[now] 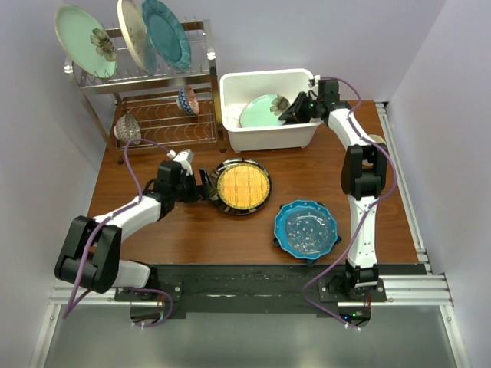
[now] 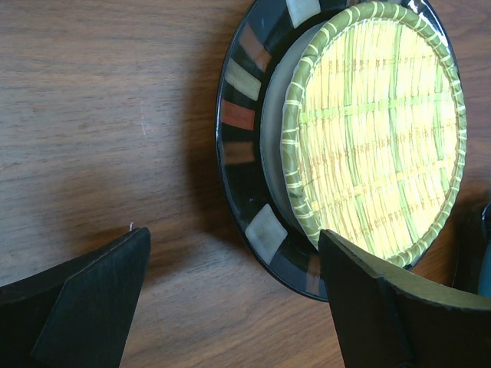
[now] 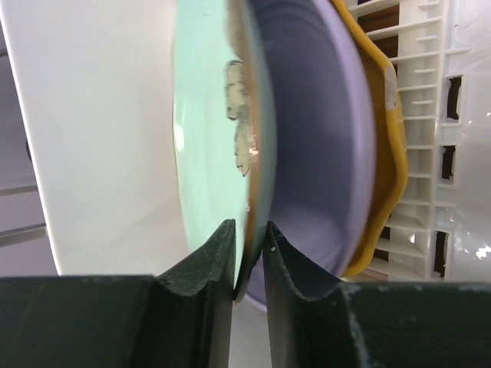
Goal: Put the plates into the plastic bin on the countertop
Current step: Place the plate in the plastic bin.
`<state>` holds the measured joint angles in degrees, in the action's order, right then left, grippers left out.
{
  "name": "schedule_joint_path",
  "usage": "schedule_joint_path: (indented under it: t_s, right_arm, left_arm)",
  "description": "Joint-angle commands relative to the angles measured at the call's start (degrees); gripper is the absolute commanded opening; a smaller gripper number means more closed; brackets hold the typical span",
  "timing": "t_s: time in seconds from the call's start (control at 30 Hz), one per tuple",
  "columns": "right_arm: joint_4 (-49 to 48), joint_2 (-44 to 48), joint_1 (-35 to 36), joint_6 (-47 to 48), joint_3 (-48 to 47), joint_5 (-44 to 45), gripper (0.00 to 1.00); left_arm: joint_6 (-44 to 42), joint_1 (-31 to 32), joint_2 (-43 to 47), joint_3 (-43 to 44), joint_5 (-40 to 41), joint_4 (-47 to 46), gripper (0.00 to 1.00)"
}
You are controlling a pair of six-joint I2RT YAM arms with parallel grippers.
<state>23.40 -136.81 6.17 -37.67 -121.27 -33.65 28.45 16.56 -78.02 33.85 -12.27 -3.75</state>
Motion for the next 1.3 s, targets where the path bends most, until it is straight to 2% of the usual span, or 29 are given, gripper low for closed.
schedule_joint_path:
  t_s: [0.0,0.2,0.47,0.93,1.27]
  right_arm:
    - [0.2,4.7,-1.4,0.8,-0.7,-0.6,0.27]
    - [3.7,5.9,-1.9,3.1,-1.0,1.1,0.34]
    - [9.5,8.8,-2.2,7.4,-0.7,5.9,0.51]
    - [9.4,16.7,-2.3,8.9,0.1,13.2,0.63]
    - [3.1,23.9,-2.3,6.6,4.2,9.8,0.66]
  left_arm:
    - [0.6,-0.3,-0.5,-0.2,-0.8,-2.7,0.95]
    - [0.8,-0.3,-0.6,-0.4,-0.9,-2.6,0.95]
    - [1.1,-0.3,0.1,-0.4,-1.2,-2.3,0.95]
    - [1.2,-0.3,1.6,1.3,-1.5,-0.6,0.95]
    - [1.2,-0.2,2.0,2.5,-2.5,-0.2,0.95]
